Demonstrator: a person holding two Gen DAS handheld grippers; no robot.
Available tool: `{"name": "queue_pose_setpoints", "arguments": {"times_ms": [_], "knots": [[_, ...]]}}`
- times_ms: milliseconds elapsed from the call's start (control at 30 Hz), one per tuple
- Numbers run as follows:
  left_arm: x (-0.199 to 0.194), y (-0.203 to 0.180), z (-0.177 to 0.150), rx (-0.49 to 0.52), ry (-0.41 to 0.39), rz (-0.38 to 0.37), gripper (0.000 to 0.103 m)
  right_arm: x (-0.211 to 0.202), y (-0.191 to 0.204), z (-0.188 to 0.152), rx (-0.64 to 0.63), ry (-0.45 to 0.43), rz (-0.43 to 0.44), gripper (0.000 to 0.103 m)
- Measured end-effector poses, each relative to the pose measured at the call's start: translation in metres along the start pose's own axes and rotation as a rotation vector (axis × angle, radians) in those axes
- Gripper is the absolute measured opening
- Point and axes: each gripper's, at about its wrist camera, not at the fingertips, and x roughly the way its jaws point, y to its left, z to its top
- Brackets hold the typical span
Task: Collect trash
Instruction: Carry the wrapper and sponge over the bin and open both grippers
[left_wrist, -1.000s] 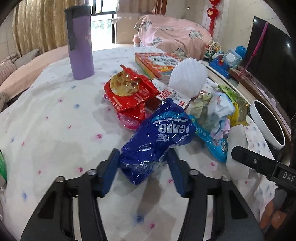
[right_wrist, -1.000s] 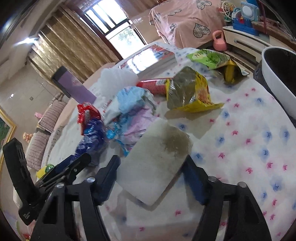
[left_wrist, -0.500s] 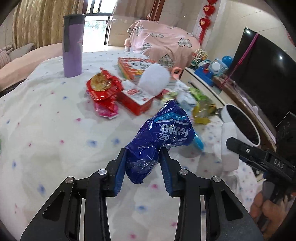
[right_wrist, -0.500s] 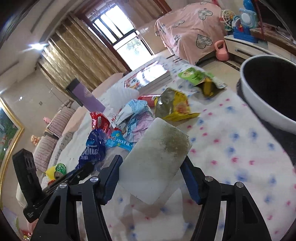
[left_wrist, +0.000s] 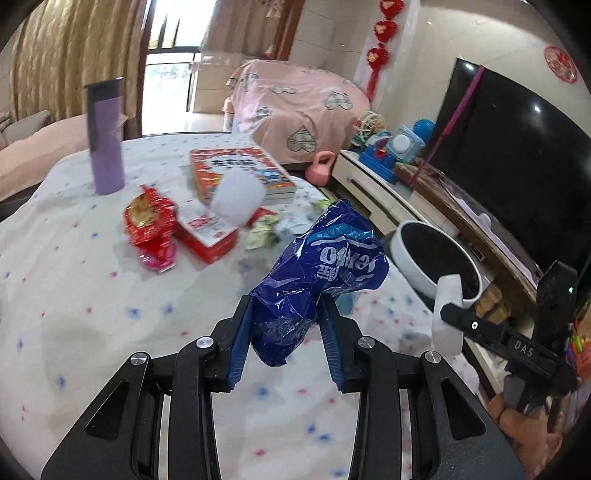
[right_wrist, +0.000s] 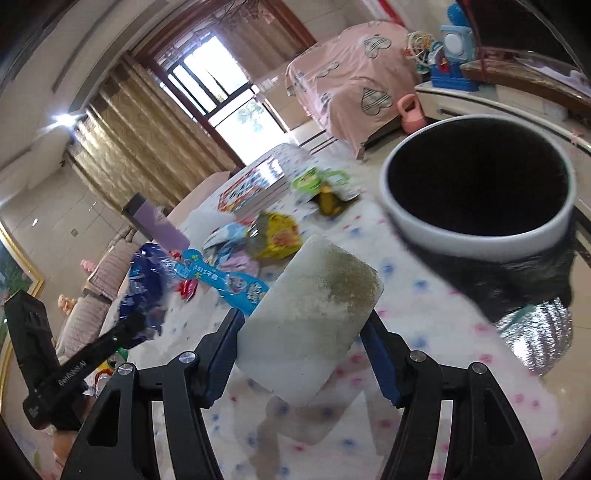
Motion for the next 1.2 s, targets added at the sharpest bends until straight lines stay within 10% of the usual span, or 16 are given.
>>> {"name": "queue_pose_setpoints", "arguments": {"times_ms": [1200], "knots": [[0.113,-0.17,0.037,0.246,0.113,-0.135,0.035,-0.039,-0.094,0.083,-0.057,-0.091,-0.207,0.068]]}}
